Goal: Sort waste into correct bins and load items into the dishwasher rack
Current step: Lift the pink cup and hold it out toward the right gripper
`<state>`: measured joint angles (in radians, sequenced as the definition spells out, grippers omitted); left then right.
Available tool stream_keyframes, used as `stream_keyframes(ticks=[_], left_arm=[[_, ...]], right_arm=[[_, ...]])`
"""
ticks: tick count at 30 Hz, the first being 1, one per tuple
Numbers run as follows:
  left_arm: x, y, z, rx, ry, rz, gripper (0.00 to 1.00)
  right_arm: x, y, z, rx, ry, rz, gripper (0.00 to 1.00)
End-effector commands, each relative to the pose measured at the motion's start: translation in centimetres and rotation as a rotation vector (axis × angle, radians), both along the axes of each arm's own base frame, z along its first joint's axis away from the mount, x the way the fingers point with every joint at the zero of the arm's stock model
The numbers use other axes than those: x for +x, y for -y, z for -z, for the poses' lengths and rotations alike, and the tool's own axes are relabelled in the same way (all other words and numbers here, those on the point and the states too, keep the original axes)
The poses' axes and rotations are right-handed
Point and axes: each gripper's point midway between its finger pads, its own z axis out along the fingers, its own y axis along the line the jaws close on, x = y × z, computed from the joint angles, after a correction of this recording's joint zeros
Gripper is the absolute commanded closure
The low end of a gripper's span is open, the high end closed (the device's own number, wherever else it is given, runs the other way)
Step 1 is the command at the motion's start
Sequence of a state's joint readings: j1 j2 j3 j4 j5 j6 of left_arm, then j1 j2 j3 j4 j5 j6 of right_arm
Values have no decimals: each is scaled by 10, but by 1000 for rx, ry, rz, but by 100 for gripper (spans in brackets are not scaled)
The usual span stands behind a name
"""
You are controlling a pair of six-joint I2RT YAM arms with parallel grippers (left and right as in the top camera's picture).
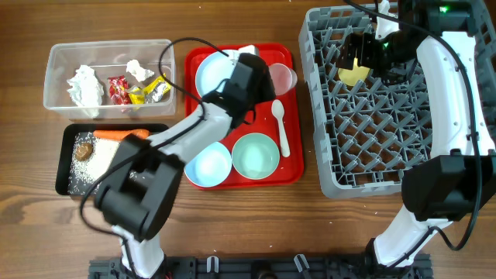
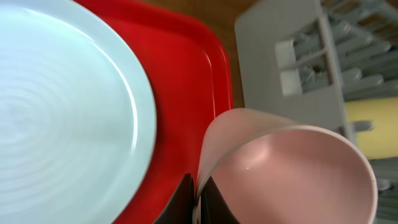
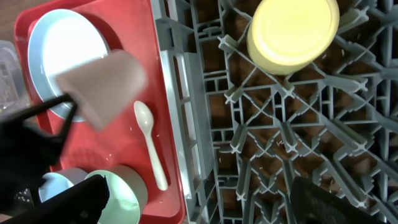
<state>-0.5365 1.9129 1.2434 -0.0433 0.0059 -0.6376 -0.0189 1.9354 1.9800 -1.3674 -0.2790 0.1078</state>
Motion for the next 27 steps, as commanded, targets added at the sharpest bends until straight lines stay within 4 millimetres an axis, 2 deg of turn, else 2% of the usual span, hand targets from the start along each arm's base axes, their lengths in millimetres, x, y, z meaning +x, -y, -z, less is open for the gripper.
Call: stream_keyframes(ticks=[1,5,7,9,13,15,20,23,27], left_arm=[[4,-45,-95,-65,115,-69,96],[-30,-81,-168,-127,202,145,96],[-46,-98,-191,-178,222,217,96],[-58,-118,-203,-243,206,239,96],[-78,-150,-208,-407,147,341,96],[-84,-156,-206,-476,126,388,96],[-89,-145,-194,-629,44,509,96],[-97,-138,-196,-731,67,650,96],[-94,-137,-192,-814,72,728,96]], right_arm=[[0,4,-2,-17,3,4,4],[-1,-8,-6,48,12,-41,4],[-4,-28,-13,144,33,-131,3],[-11,-54,-27,285,78,-271,3],[-33,-104,-66,578,216,-556,3],[-41,-118,-76,641,255,-625,2],[-59,-158,-86,700,310,-793,0],[-70,-180,-87,702,343,-901,0],[-83,-201,-105,805,442,-1013,0]])
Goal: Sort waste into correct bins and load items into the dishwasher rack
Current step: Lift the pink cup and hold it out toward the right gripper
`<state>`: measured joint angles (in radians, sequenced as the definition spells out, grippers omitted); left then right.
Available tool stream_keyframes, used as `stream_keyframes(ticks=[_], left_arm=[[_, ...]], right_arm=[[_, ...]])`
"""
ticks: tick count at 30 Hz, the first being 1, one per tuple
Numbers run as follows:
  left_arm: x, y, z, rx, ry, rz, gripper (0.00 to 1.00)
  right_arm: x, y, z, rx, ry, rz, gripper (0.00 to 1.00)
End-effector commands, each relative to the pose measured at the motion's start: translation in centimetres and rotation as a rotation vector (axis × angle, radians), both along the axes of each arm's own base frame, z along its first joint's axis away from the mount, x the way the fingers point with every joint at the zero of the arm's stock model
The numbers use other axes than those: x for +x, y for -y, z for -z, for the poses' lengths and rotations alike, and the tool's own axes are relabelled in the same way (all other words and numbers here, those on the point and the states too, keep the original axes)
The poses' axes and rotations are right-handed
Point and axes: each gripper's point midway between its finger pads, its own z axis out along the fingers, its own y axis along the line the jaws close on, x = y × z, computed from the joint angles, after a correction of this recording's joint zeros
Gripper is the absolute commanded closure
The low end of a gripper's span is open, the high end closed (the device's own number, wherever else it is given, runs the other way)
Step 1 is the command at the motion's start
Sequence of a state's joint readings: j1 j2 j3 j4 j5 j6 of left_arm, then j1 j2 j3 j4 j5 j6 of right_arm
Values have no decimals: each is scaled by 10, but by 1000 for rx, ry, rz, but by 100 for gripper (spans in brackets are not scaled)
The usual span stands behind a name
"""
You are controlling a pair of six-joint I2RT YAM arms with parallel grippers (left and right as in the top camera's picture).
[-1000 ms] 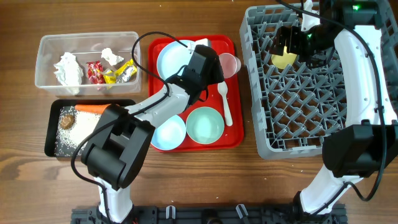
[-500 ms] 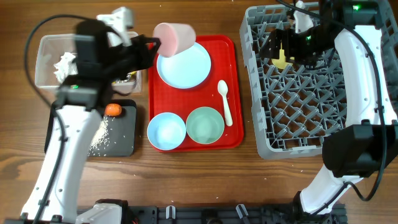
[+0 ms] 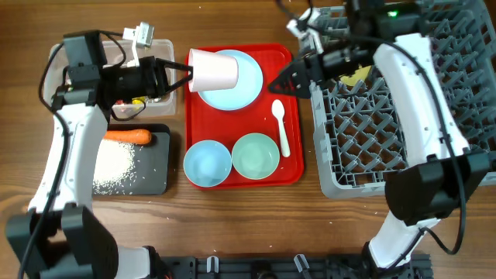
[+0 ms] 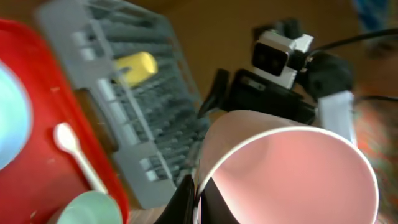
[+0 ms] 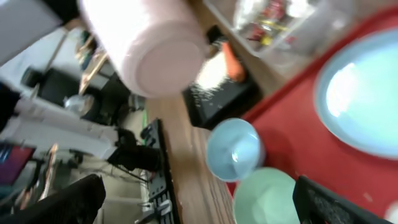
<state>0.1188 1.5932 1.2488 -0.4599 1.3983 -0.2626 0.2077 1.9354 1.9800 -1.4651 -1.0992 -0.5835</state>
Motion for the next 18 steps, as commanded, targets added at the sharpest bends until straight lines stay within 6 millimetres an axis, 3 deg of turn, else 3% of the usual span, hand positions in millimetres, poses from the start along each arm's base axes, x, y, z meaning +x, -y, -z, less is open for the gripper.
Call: stream_keyframes(ticks=[1,9,14,18], left_arm=[[-8,4,-9,-121,52,129,96],[-3,5,-6,-115,84,133,96],[1,12,-14,-111,111,156,96],[-1,30,-24,-108,145,209,96]], right_arm=[[-10,-16,-30,191,133,-107,0],[-14,-25,-60,389,242,-168,0],[-16,-38,-63,406,293,-208,0],[-14,-41,-64,410,307,-214,0]])
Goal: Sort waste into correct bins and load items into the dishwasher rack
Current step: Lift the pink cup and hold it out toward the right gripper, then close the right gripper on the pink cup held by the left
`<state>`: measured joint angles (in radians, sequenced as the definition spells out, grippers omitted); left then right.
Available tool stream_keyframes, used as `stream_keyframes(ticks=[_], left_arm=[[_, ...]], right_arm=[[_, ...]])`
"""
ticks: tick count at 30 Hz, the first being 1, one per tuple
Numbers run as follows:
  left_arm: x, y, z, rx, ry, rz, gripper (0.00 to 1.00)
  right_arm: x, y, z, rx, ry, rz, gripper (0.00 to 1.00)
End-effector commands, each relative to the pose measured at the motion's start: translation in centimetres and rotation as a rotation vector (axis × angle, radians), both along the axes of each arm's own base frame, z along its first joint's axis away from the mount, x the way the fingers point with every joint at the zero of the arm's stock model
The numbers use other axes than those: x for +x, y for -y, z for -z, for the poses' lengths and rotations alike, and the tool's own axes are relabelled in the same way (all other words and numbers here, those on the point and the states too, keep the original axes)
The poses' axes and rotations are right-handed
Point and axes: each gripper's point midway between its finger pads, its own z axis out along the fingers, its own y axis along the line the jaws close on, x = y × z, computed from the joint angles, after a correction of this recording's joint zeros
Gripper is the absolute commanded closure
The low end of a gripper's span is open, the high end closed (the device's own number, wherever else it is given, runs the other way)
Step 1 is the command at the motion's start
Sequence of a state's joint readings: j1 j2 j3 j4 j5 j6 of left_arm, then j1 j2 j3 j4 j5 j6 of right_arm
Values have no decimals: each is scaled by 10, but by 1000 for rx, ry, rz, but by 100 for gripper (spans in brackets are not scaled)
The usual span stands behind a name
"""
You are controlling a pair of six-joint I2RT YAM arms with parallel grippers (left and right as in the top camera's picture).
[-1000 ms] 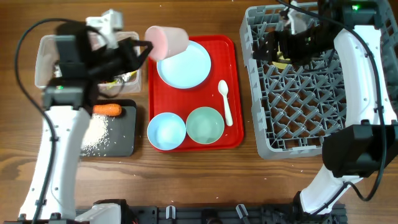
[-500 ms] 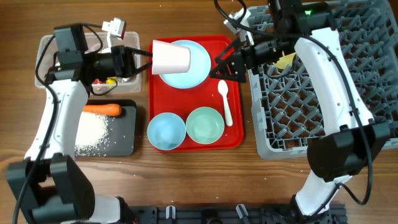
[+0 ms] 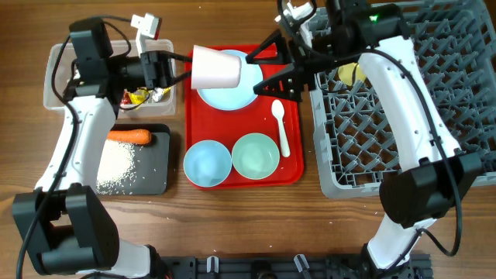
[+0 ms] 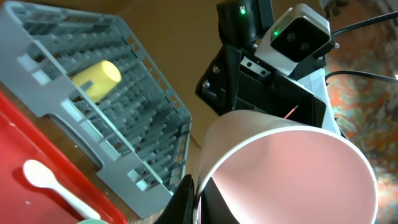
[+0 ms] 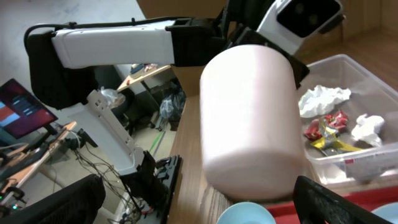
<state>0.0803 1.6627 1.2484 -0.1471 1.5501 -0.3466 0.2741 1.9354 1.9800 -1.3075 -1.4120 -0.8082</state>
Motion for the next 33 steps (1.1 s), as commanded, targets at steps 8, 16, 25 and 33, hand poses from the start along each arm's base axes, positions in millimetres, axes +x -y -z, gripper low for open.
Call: stream_keyframes(ticks=[8,16,25,33], left_arm=[[-8,21,-16,-14,-8,79,96],[-7,21,-18,-13,11,79,96],[-7,21,-18,-13,10,79,96],[-7,21,-18,-13,10,79,96]], right_arm=[[3,-2,-5,17,51,-2,0],[1,-9,-4,22,66,-22,0],[4,-16,5,8,54,-30,0],[15,-26,22,-10,-16,-31,3]])
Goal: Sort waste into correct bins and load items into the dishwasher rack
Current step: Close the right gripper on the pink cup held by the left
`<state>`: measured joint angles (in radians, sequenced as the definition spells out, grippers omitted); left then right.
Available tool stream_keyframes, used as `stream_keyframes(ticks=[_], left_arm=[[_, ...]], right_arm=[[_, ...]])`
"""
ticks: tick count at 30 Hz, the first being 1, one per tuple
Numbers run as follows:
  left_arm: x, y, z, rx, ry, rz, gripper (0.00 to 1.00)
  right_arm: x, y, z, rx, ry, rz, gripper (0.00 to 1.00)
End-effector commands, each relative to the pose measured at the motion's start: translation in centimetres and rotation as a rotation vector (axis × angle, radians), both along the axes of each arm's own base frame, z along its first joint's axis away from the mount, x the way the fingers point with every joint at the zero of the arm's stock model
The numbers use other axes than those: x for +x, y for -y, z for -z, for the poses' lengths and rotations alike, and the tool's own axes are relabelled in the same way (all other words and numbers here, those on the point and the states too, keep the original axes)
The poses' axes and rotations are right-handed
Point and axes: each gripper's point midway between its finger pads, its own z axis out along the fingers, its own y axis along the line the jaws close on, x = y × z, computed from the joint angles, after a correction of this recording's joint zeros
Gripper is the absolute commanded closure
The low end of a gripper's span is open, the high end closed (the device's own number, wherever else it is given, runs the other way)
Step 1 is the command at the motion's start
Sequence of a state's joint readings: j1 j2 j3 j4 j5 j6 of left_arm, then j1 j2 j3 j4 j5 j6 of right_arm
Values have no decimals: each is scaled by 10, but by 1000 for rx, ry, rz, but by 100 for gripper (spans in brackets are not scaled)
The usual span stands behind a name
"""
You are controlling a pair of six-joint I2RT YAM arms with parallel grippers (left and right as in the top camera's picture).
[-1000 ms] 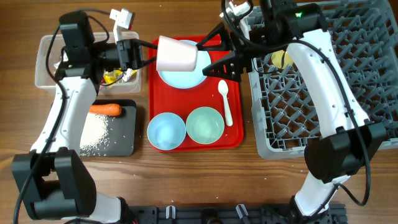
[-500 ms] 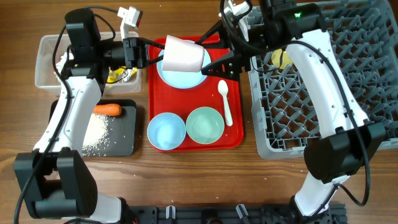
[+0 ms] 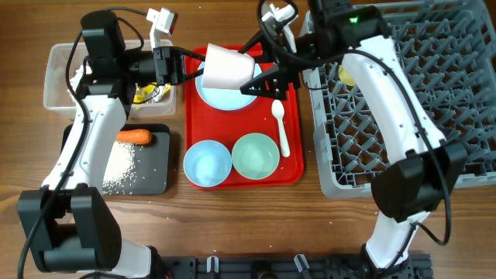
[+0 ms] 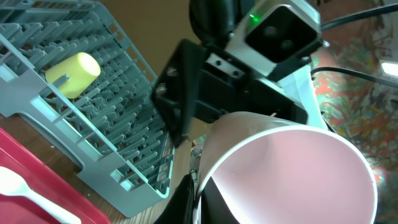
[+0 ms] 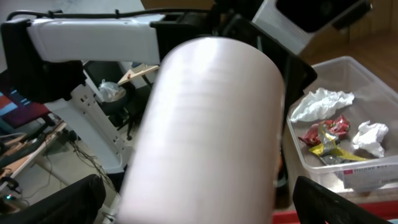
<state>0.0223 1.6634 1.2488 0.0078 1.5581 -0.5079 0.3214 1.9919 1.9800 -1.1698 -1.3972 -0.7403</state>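
A pink cup (image 3: 229,68) hangs on its side above the red tray (image 3: 294,174). My left gripper (image 3: 190,66) is shut on its rim (image 4: 200,186), one finger inside and one outside. My right gripper (image 3: 261,68) is open, and its fingers (image 5: 339,202) stand on either side of the cup's body (image 5: 211,124), which fills the right wrist view. Whether they touch the cup cannot be told. The grey dishwasher rack (image 3: 403,116) lies to the right with a yellow cup (image 3: 346,75) in it.
Under the pink cup, the tray holds a light blue plate (image 3: 225,97), a blue bowl (image 3: 208,165), a green bowl (image 3: 256,155) and a white spoon (image 3: 281,128). A clear bin (image 3: 62,77) with wrappers and a black tray (image 3: 116,167) with rice and a carrot sit at the left.
The pink cup has moved a little to the right in my left gripper. My right gripper, then open just off the cup's base, now has the cup's body between its fingers.
My left gripper was shut on the pink cup's rim down on the tray while my right hung over the rack by the yellow cup. Then the cup was held sideways above the tray, with my right gripper open beside it. Now the open fingers flank the cup.
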Motion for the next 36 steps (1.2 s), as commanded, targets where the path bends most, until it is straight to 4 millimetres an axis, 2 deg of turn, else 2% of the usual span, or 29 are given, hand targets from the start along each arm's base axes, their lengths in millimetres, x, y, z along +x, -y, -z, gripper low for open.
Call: stream_keyframes(ticks=[1,4,7,13,17,20,22,24,27,28,30,32,36], left_arm=[[-3,-1,-7,-7,16,15,96],[-3,-1,-7,-7,16,15,96],[-3,-1,-7,-7,16,15,96],[-3,-1,-7,-7,16,15,96],[-3,-1,-7,-7,16,15,95],[-3,-1,-7,-7,14,15,90],[-3,-1,-7,-7,14,15,85],[-3,0,-5,-6,-5,13,80],[-4,-1,-5,-7,-15,13,82],[-4,-1,-5,-7,-15,13,85],[-4,-1,-5,-7,-15,13,94],[-4,-1,-5,-7,-15,13,96],[-4,-1,-5,-7,-15,13,96]], right_arm=[[3,-4,2,-4,-28,0,4],[4,-5,2,-5,-35,3,12],[4,-6,-2,15,-29,-6,27],[-1,-15,-4,18,-42,-27,32],[-2,-17,-5,24,-37,-34,43],[-4,-17,-11,60,-31,-51,54],[-3,-18,-13,65,-33,-52,55],[-1,-18,-14,62,-49,-47,60],[2,-19,-16,62,-58,-44,60],[2,-19,-16,61,-58,-43,55],[2,-19,-16,61,-59,-43,37],[2,-19,-16,58,-65,-42,29],[2,-19,-16,57,-67,-41,27]])
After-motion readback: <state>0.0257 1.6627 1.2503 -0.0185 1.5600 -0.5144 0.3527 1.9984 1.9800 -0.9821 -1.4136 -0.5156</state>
